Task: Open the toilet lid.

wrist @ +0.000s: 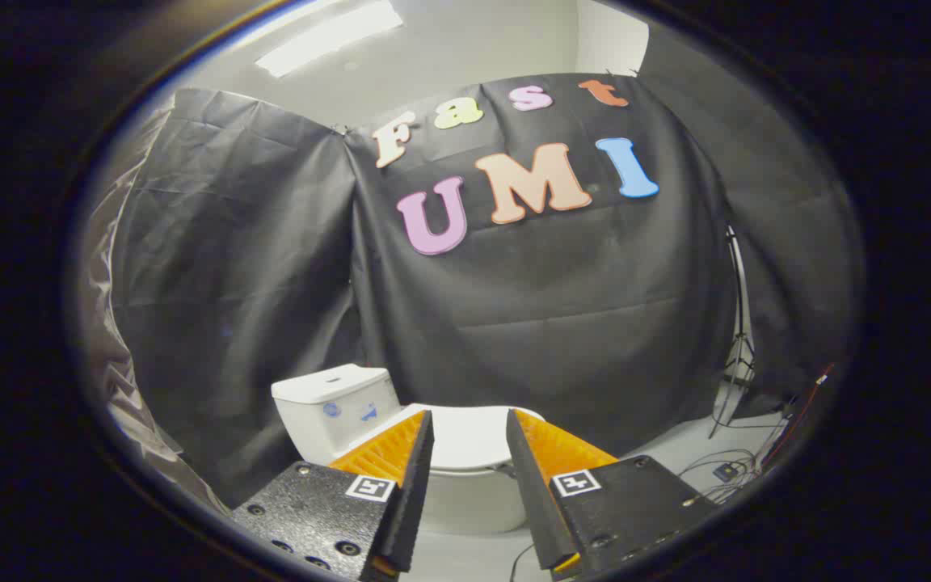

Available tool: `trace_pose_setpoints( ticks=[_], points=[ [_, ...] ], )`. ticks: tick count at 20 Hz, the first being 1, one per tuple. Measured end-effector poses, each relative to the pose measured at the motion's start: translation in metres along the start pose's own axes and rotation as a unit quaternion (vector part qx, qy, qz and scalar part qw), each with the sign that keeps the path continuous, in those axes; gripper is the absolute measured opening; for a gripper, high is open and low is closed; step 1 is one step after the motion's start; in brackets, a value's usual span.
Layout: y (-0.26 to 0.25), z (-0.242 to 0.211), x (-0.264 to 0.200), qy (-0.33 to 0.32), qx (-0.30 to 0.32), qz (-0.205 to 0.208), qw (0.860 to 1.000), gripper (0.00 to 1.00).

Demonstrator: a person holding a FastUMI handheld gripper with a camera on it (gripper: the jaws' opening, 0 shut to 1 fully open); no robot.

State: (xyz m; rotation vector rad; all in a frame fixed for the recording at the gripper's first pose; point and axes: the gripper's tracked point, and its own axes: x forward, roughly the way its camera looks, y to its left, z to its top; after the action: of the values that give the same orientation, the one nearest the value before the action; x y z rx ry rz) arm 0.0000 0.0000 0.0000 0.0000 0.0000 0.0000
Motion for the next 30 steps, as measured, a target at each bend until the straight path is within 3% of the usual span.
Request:
trace_pose_setpoints(
  ticks=[11, 20, 26, 30],
  points=[
    [0.035, 0.018, 0.036, -0.017, -0.01, 0.068, 0.997, 0.56],
    [0.04, 0.021, 0.044, -0.02, -0.003, 0.074, 0.997, 0.56],
    [0.031, 0.024, 0.066, -0.026, 0.035, 0.043, 0.998, 0.56],
    [0.044, 0.015, 0.097, -0.007, 0.061, 0.071, 0.996, 0.56]
  ],
)
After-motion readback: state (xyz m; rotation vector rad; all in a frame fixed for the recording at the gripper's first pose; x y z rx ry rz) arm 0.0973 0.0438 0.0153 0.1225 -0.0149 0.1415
